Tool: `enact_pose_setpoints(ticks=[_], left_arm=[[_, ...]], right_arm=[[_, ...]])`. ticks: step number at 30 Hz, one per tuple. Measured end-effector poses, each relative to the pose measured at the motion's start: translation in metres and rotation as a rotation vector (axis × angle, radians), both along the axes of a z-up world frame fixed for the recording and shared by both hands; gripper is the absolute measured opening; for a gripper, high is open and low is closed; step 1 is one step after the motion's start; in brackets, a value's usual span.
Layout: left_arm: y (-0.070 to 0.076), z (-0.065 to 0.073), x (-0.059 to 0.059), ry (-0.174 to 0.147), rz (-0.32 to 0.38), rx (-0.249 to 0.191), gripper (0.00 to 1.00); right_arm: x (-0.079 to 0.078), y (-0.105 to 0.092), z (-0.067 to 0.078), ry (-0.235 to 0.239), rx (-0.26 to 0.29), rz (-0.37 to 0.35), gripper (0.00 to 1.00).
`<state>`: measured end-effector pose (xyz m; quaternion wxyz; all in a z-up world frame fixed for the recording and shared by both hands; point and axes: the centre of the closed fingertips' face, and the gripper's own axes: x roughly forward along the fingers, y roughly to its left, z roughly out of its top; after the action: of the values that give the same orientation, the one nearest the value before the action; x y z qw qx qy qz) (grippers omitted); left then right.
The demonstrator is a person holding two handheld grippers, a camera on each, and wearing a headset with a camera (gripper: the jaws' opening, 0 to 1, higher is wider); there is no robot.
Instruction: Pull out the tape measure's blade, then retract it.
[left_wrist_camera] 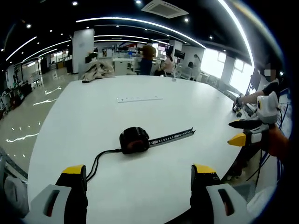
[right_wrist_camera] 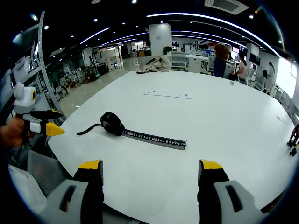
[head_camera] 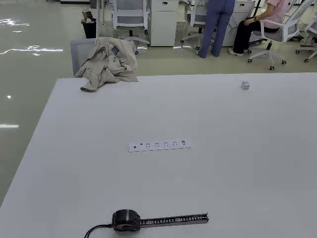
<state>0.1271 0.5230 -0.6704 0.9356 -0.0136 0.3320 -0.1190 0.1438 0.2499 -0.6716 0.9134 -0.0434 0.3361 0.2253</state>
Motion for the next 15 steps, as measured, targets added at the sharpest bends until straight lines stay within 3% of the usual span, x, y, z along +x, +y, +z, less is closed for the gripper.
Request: enact_pose_setpoints(ticks=[7,15], left_arm=[[-0.005,0.006,-0.011,0.006,-0.017,-0.009,0.91],[0.000,0.007,-0.022,0.018,-0.012,-0.005,0.95]], right_arm=[[-0.016,0.002,0.009,-0.001,0.008,0.004,0.88],[-0.030,0.003,0.011,0.011,0.012,0.003,0.90]])
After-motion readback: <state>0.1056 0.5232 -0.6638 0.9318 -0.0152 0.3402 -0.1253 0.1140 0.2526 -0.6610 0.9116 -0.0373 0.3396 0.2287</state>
